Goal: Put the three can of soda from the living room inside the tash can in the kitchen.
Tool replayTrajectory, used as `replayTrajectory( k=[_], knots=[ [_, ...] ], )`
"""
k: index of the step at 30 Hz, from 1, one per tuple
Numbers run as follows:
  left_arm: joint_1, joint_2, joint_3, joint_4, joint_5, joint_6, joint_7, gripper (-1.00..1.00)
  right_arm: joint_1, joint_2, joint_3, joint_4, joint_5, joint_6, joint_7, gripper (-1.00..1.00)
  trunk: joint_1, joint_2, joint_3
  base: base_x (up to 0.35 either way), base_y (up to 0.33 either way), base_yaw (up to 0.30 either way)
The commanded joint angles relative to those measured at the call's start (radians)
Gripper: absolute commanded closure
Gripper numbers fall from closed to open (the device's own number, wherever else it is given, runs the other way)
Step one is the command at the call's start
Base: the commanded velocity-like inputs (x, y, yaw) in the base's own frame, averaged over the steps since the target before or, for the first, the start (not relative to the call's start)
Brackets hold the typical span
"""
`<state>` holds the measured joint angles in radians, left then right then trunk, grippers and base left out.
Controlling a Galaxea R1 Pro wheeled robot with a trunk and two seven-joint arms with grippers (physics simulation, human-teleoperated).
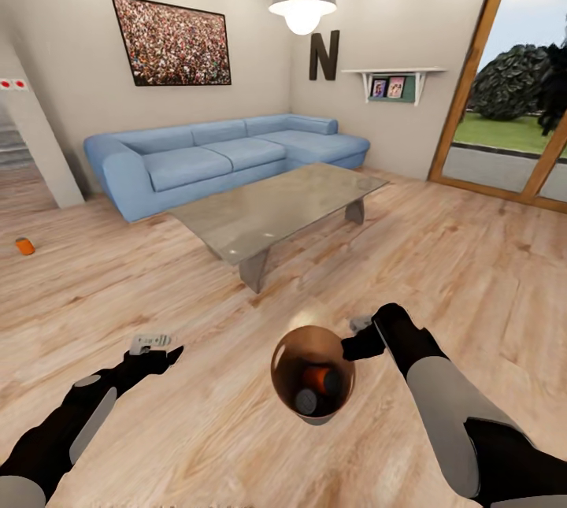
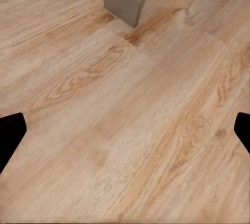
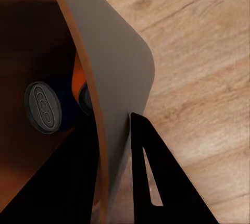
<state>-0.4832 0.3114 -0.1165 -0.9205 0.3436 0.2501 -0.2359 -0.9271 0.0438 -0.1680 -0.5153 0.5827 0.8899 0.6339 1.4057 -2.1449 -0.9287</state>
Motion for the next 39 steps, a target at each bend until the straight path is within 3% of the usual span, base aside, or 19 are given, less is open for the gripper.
replayTrajectory(
  k=[1,23,39],
  knots=[
    [0.0,0.0,0.0,0.0,0.0,0.0,0.0,-1.0,-0.001,0.0,-0.002,0.0,-0.024,0.008,0.005,1.0,0.0,0.0,0.0,-0.001,0.314,0.241],
    [0.0,0.0,0.0,0.001,-0.002,0.0,0.006,-1.0,0.003,0.005,-0.002,0.0,-0.026,0.007,0.007,1.0,0.0,0.0,0.0,0.048,0.318,0.242],
    [0.0,-0.001,0.0,0.002,-0.002,0.0,0.006,-1.0,0.011,0.004,-0.002,0.0,-0.027,0.007,0.009,1.0,0.0,0.0,0.0,0.162,0.309,0.02]
  ],
)
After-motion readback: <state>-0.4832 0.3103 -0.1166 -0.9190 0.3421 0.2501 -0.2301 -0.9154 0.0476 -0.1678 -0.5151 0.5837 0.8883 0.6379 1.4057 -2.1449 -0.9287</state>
